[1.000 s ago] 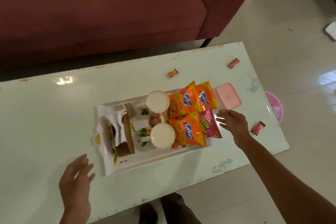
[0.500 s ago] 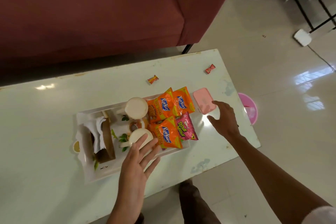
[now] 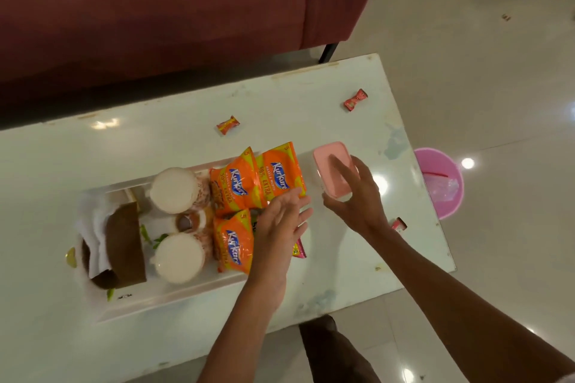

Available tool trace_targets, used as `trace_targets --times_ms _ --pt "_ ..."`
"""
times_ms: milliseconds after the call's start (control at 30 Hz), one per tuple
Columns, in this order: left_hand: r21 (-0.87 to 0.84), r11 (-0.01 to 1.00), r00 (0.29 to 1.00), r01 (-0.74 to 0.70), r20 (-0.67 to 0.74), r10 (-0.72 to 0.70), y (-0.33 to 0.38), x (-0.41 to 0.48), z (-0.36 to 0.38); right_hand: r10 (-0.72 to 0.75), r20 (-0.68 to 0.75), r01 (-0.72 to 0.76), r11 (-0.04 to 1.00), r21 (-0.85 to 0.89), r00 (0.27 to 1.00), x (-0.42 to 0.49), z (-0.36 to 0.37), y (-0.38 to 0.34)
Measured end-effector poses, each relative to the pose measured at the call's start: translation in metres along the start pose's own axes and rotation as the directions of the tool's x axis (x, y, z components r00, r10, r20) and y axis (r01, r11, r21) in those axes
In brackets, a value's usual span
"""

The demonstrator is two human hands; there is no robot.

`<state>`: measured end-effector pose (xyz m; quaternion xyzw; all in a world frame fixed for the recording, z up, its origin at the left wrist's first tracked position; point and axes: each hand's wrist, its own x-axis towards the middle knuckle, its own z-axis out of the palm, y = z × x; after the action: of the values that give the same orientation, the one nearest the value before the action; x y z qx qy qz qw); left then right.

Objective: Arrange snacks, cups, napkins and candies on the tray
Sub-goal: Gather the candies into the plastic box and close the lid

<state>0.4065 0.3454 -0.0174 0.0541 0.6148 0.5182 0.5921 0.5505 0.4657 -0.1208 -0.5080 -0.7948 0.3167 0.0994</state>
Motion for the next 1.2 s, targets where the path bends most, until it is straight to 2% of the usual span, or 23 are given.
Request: trace_targets --times_ms 133,233,300,400,467,533,667,800,967,1200 --pt "0.136 0.988 0.992 -0.071 -0.098 0.085 -0.008 0.009 0.025 0.202 -0.071 -0.176 0.946 0.274 0.977 -0.008 -0.029 -0.008" --pt "0.232 0.963 0.979 -0.136 -0.118 0.167 -0.006 0.016 0.039 0.235 0.011 -0.206 0.827 0.523 0.972 -0.021 -0.061 -0.025" --pt "0.152 0.981 0.987 -0.122 -0.081 0.135 0.002 0.021 0.045 0.201 0.085 -0.211 0.765 0.609 0.976 -0.029 -0.080 -0.039" --pt "-0.094 0.995 0.999 -0.031 0.038 0.034 0.013 0.027 0.050 0.129 0.123 -0.178 0.735 0.655 0.984 -0.037 -0.100 -0.056" --pt "-0.186 0.983 0.995 0.002 0.098 0.016 0.018 0.028 0.049 0.101 0.130 -0.163 0.726 0.669 0.986 -0.040 -0.106 -0.063" --pt "-0.237 0.971 0.990 0.015 0.137 0.018 0.019 0.028 0.047 0.066 0.116 -0.125 0.760 0.637 0.991 -0.043 -0.110 -0.067" --pt "-0.274 0.962 0.988 0.005 0.148 0.037 0.016 0.024 0.038 -0.001 0.012 -0.005 0.895 0.446 1.000 -0.049 -0.113 -0.073" --pt "-0.260 0.966 0.993 0.001 0.117 0.031 0.015 0.021 0.030 -0.046 -0.053 0.064 0.912 0.404 0.998 -0.059 -0.112 -0.078" --pt "-0.237 0.971 0.991 -0.014 0.128 0.046 0.012 0.015 0.024 -0.222 -0.228 0.256 0.958 0.132 0.948 -0.072 -0.098 -0.088" --pt "-0.271 0.962 0.991 -0.026 0.119 0.061 0.015 0.011 0.015 -0.248 -0.282 0.254 0.967 -0.014 0.927 -0.077 -0.092 -0.105"
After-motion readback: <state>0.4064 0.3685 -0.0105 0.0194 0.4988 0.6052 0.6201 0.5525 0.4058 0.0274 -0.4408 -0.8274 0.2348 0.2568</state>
